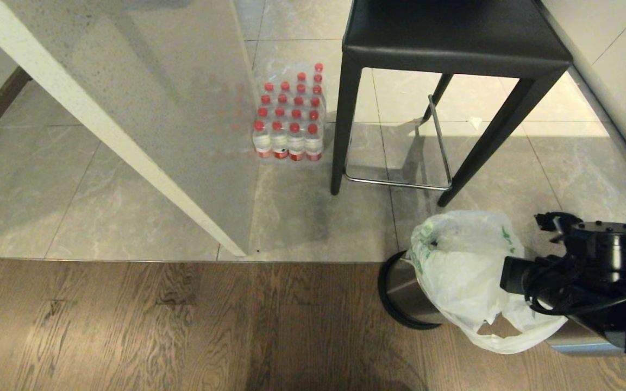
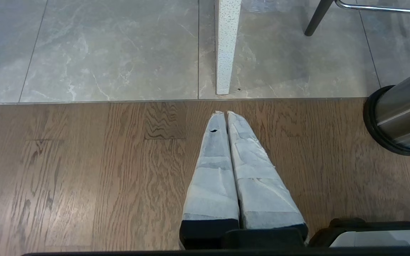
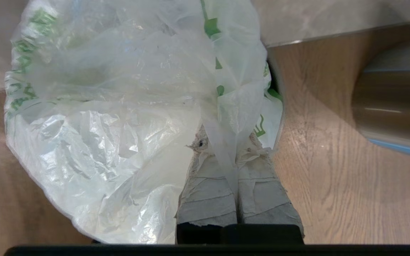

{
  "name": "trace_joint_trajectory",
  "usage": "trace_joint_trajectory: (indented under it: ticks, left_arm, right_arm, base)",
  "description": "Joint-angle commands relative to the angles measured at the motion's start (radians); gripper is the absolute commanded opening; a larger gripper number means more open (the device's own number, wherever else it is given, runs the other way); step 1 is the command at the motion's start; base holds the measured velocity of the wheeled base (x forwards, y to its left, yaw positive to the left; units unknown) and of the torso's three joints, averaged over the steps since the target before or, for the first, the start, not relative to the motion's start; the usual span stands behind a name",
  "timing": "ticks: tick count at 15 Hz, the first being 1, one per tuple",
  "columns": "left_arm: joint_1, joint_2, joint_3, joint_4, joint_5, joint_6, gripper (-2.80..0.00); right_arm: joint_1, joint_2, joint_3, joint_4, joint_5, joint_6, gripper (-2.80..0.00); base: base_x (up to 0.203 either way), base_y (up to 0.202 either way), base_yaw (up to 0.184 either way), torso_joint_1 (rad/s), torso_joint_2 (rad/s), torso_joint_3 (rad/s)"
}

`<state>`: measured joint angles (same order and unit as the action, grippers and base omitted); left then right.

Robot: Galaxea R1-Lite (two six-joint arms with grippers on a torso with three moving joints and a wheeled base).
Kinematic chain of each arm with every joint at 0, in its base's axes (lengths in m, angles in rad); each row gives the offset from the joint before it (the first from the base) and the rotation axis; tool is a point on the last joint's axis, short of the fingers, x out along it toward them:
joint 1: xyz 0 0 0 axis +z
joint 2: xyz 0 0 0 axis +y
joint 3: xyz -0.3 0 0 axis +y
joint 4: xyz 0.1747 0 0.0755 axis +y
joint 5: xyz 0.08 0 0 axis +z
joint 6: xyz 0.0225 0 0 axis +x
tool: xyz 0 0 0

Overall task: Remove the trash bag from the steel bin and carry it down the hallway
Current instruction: Pick up the trash bag, then put the trash bag at the door

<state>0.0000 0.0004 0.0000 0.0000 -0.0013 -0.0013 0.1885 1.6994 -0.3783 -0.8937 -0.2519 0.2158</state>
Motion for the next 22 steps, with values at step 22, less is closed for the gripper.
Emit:
trace_joint_trajectory:
  ticks: [22]
  left_arm:
    - [0.000,0.000,0.000,0.000,0.000,0.000,-2.80]
  right_arm:
    - [-0.168,-1.629,0.007,1.301,0.144,-0.096,-2.80]
  base:
    - [0.000,0.000,0.000,0.000,0.00,0.000]
